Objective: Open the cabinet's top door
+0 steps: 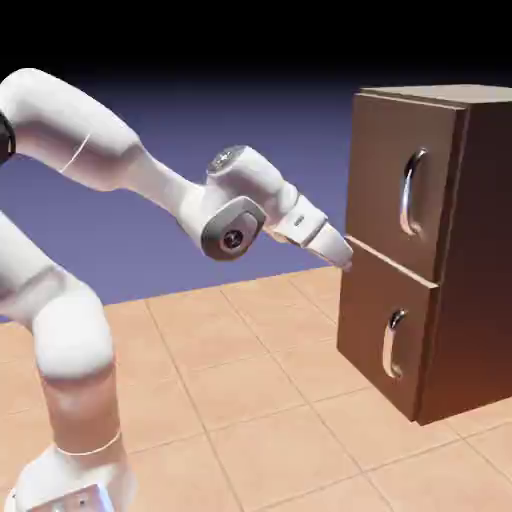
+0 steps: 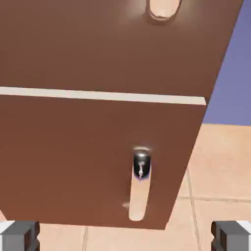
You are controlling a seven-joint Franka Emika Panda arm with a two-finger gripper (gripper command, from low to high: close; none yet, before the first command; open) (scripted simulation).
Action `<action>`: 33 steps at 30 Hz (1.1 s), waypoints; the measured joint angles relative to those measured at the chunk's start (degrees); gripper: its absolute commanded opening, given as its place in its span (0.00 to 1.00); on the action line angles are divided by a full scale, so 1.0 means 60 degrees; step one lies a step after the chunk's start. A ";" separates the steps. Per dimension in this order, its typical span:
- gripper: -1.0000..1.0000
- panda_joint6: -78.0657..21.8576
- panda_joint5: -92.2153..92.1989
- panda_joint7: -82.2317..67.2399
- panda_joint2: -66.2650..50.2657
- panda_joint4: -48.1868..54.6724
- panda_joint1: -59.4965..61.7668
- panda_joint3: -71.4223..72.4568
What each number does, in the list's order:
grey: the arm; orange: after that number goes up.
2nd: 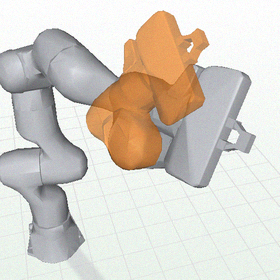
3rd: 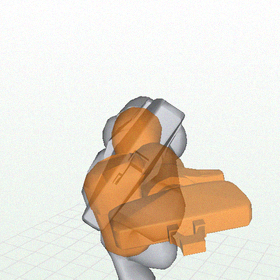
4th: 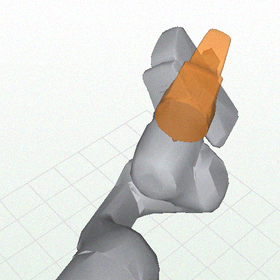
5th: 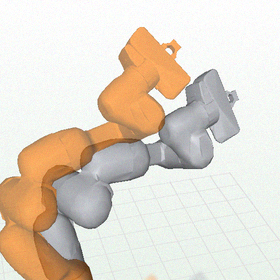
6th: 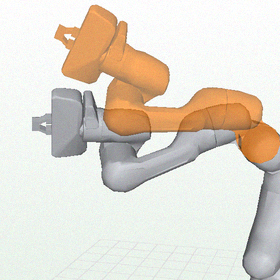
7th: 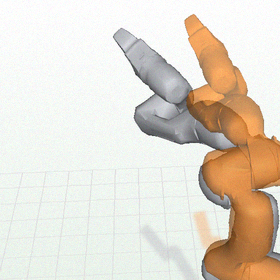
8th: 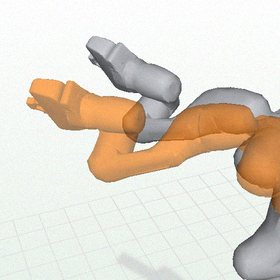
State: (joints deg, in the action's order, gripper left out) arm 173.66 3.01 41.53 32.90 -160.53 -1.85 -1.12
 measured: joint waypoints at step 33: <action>0.50 -0.1572 1.3705 -0.4246 0.1105 0.2163 -0.5284 -0.5124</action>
State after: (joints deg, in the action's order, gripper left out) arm 164.23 85.23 16.05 39.53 -147.55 -33.55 -31.87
